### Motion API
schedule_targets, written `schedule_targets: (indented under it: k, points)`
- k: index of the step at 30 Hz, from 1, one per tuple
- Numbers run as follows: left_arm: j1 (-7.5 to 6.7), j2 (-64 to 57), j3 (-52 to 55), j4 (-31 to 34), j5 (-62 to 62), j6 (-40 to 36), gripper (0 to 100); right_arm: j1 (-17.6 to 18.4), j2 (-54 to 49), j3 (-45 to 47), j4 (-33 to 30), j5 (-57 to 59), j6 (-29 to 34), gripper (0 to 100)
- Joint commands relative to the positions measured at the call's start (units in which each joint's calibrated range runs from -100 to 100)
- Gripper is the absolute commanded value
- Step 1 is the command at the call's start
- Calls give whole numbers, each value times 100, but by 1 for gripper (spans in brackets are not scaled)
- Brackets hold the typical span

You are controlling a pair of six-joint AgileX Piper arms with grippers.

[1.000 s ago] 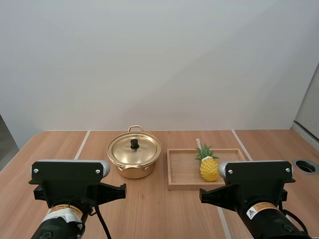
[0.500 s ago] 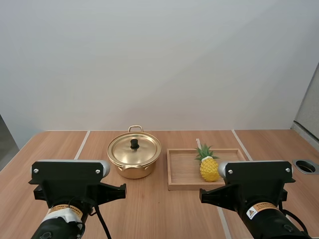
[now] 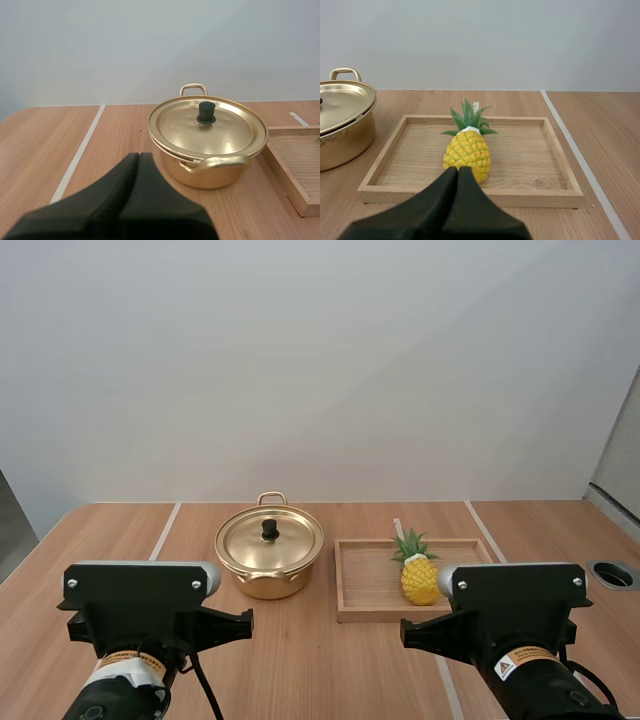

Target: Open the pot, put the pineapple inside, and close it

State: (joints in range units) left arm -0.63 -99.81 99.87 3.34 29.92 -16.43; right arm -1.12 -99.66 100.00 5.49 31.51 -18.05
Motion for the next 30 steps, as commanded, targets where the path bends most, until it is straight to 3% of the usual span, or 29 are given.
schedule_targets:
  k: [1,30]
  points:
    - [11,-19,13,25,-56,-65,0,-20,-34,0,19,-23,-17,0]
    - [11,-19,13,25,-56,-65,0,-20,-34,0,275,-28,-17,0]
